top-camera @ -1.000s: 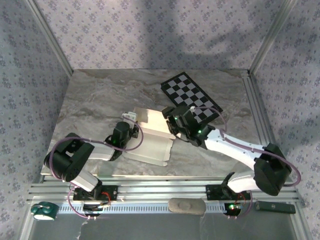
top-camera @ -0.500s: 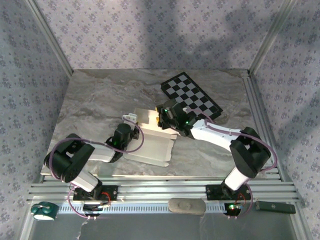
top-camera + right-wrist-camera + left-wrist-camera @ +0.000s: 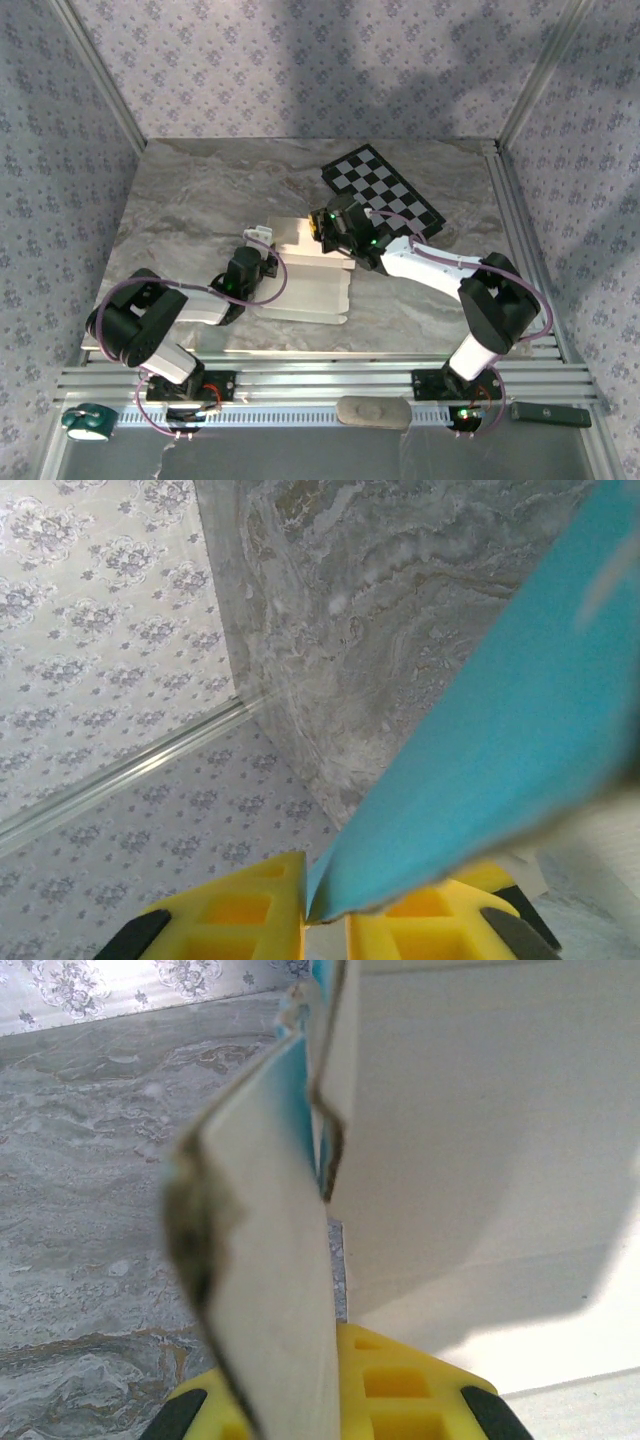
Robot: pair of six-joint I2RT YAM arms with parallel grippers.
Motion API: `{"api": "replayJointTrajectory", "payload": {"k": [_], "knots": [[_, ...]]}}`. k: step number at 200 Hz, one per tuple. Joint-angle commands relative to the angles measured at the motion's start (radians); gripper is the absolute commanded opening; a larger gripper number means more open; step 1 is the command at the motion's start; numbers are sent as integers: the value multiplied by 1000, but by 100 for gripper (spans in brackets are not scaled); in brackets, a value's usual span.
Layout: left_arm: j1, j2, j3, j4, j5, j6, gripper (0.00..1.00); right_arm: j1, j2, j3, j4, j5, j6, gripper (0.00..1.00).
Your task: Fold the paper box
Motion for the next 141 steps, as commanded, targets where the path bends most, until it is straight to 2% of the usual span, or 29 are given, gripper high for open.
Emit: {"api": "replayJointTrajectory", "payload": {"k": [1, 24, 40, 49, 63, 71, 84, 101, 141], "knots": [[-4, -23, 7, 9, -10, -11, 0, 5, 11, -7, 1, 14, -24, 14], [-5, -27, 3, 6, -10, -11, 0, 5, 0, -30, -2, 41, -55, 9], [-5, -36, 1, 0, -7, -14, 0, 5, -9, -30, -25, 67, -103, 0], [-5, -44, 0, -9, -5, -16, 0, 5, -14, -33, -31, 84, -132, 0], [-6, -65, 0, -35, 2, -24, 9, 7, -21, -46, -21, 116, -182, 0], [-5, -83, -3, -55, 5, -34, 20, 5, -22, -61, 7, 133, -209, 0], [-5, -125, -7, -92, 9, -54, 31, 3, -20, -96, 82, 150, -249, 0], [-5, -200, -17, -147, 22, -76, 41, -1, -9, -132, 162, 152, -285, 0], [-3, -473, -25, -359, 58, -138, 46, -8, 14, -175, 286, 129, -357, 0]]}}
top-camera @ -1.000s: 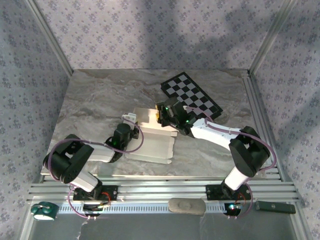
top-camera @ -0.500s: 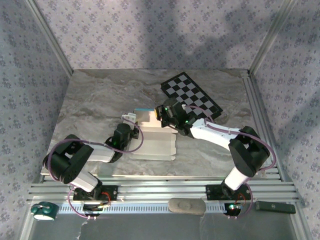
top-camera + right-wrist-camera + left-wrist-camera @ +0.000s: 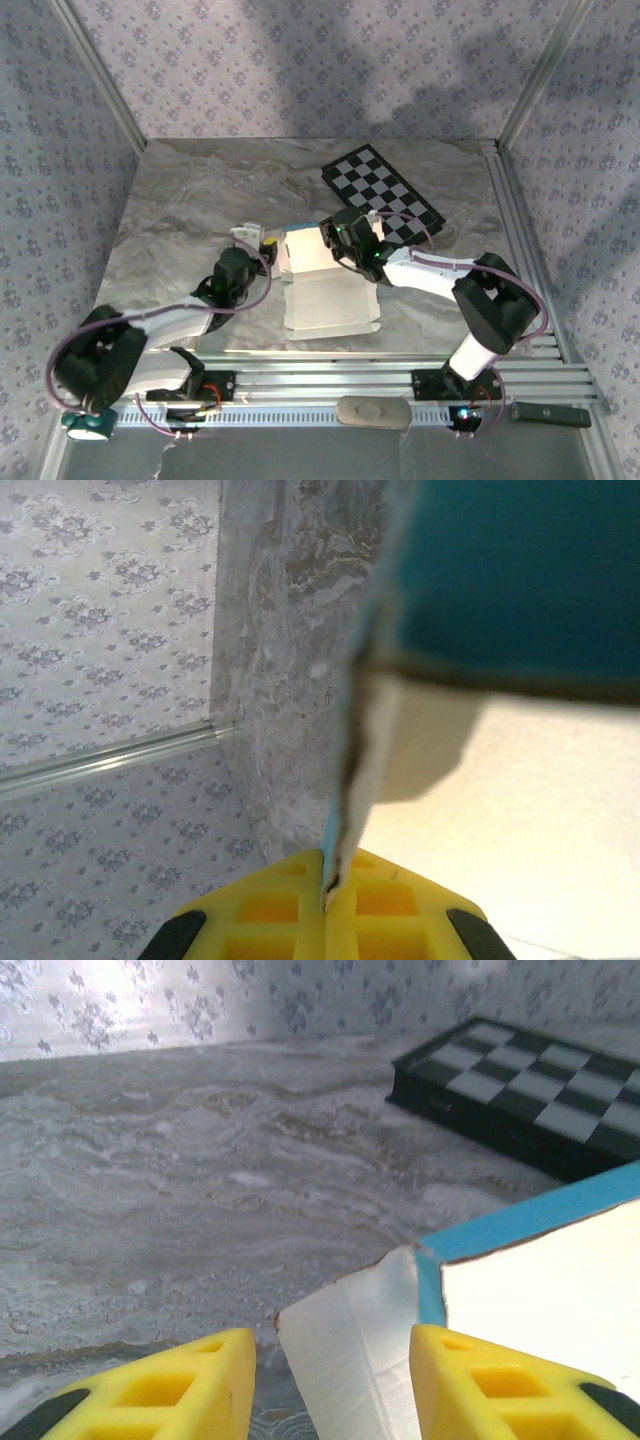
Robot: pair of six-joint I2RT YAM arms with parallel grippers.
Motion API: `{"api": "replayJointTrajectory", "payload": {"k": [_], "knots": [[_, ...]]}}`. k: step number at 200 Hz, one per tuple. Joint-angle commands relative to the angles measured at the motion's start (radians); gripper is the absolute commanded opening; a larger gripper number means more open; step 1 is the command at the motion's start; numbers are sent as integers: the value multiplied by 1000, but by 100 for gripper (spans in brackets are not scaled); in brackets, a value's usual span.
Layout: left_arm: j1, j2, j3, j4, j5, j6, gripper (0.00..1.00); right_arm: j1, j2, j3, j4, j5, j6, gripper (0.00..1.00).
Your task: Fold the paper box
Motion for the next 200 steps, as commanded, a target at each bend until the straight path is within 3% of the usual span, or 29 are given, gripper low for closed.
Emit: {"api": "replayJointTrajectory", "payload": {"k": [1, 22, 41, 64, 86, 109, 140, 200], "knots": [[-1, -169, -5, -151, 29, -60, 47, -3, 14, -23, 109, 23, -90, 0], [36, -343, -11, -288, 38, -137, 57, -5, 10, -59, 190, 24, -123, 0], [155, -424, -1, -409, 130, -242, 57, -9, 8, -110, 311, 25, -153, 0], [319, -407, 21, -480, 293, -372, 53, -31, 15, -160, 471, -4, -189, 0], [393, -316, 63, -495, 383, -413, 47, -66, 24, -196, 632, -67, -256, 0], [438, -206, 116, -487, 442, -450, 38, -95, 19, -220, 720, -151, -335, 0], [445, -109, 146, -422, 470, -476, 37, -107, 20, -255, 801, -242, -408, 0], [446, -103, 173, -438, 436, -482, 37, -137, 75, -351, 863, -290, -371, 0]]}}
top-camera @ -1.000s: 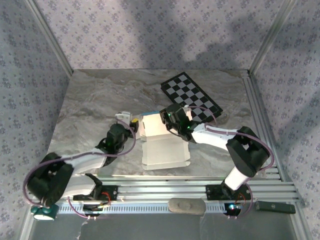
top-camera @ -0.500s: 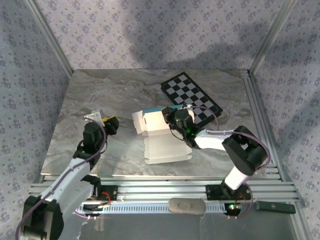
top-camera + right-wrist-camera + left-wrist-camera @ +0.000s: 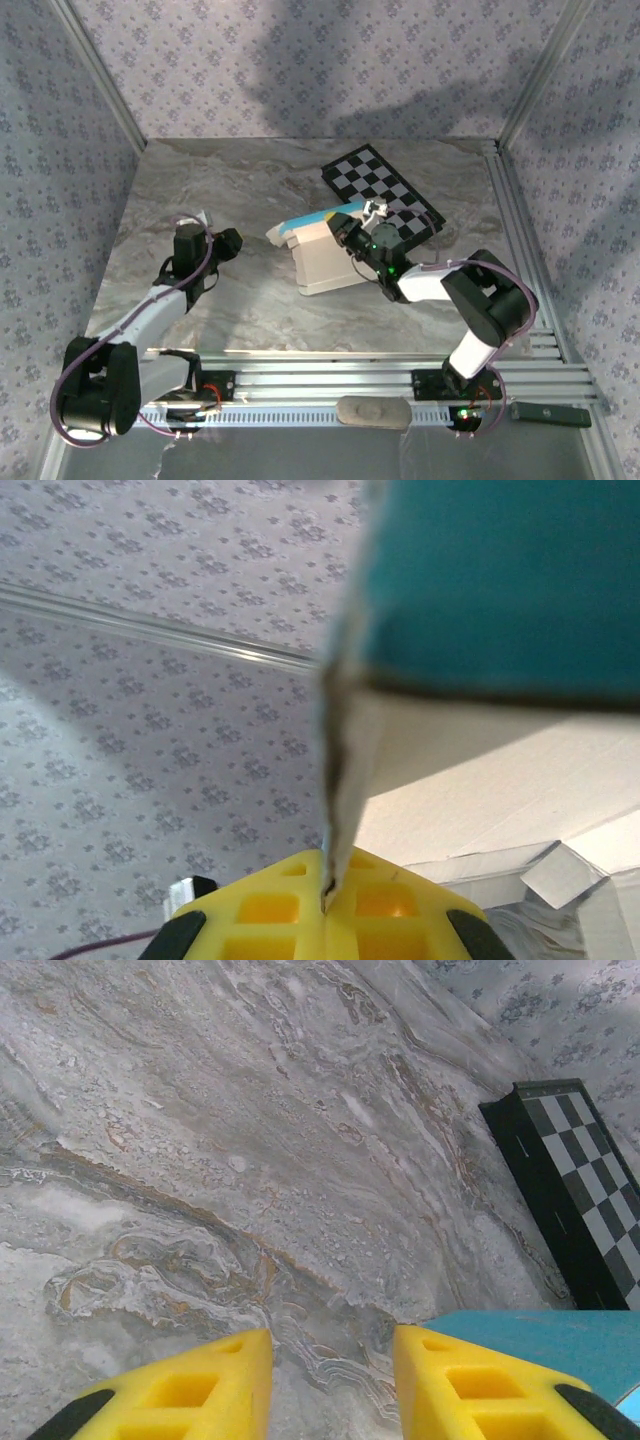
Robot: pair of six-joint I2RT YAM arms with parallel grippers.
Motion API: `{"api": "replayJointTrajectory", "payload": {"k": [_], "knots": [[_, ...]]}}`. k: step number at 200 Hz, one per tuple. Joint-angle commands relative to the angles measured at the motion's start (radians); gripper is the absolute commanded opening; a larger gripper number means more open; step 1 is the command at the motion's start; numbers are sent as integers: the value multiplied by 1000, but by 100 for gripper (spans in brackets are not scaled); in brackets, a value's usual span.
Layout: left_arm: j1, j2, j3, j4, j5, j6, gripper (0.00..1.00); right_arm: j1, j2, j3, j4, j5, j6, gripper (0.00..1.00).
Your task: Fold the paper box
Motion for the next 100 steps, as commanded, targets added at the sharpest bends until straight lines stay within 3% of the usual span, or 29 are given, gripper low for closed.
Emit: {"api": "replayJointTrajectory", "payload": {"k": [1, 36, 100], "knots": [[5, -16, 42, 11, 5, -11, 37, -16, 32, -43, 69, -28, 0, 0], [6, -22, 59, -26, 8, 4, 38, -11, 40, -93, 47, 11, 88, 0], [6, 4, 93, -40, 10, 15, 41, 161, -116, -134, -188, 318, 319, 0]]}}
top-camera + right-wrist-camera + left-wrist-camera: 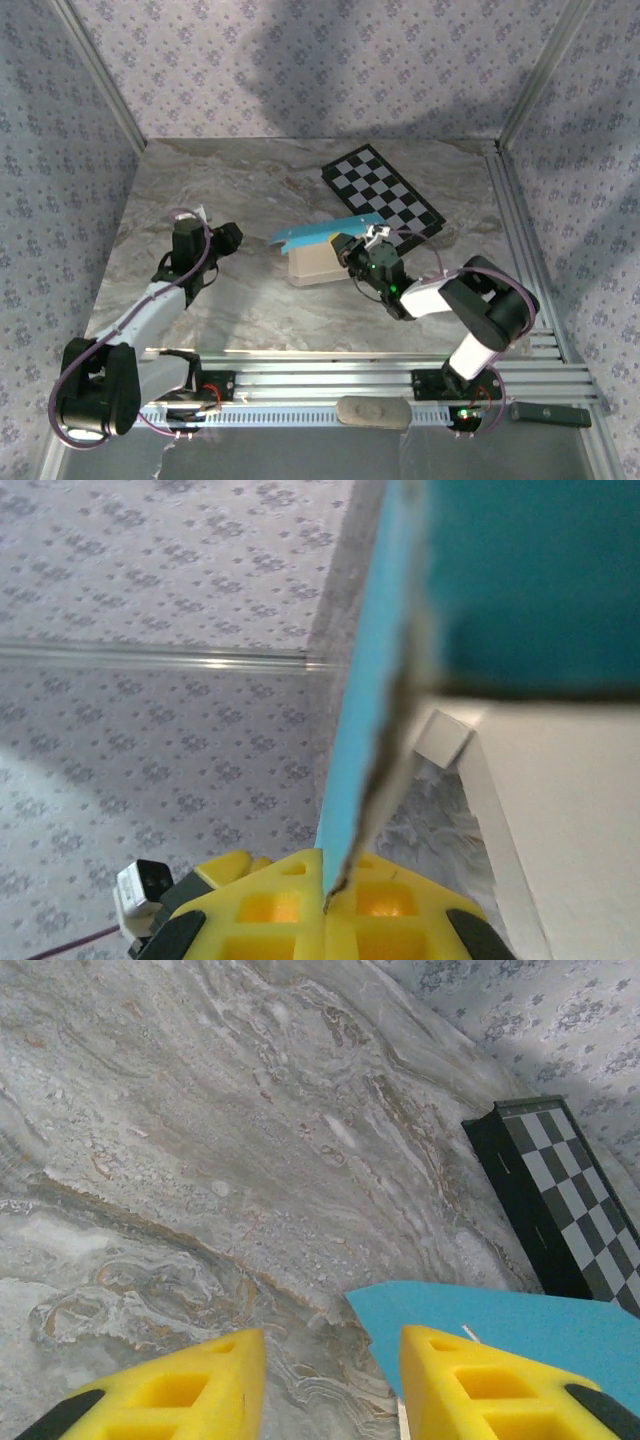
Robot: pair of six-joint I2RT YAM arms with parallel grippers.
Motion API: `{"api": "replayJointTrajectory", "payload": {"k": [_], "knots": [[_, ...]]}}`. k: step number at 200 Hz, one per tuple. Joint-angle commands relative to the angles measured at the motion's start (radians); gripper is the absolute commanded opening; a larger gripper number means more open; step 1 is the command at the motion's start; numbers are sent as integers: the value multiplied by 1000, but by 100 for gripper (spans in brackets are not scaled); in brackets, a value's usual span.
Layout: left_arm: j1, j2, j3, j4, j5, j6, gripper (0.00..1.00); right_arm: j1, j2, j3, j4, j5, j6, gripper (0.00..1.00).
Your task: Fold the paper box
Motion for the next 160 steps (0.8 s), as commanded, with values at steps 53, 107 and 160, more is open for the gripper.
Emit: {"api": "replayJointTrajectory", "payload": {"k": [53, 107, 160], "knots": [[6, -26, 47, -46, -8, 27, 43, 153, -241, 147, -635, 284, 295, 0], [6, -94, 69, -123, -41, 47, 45, 152, -261, 253, -807, 297, 399, 0], [6, -67, 90, -148, 16, 63, 47, 26, -171, 203, -553, 145, 124, 0]]}}
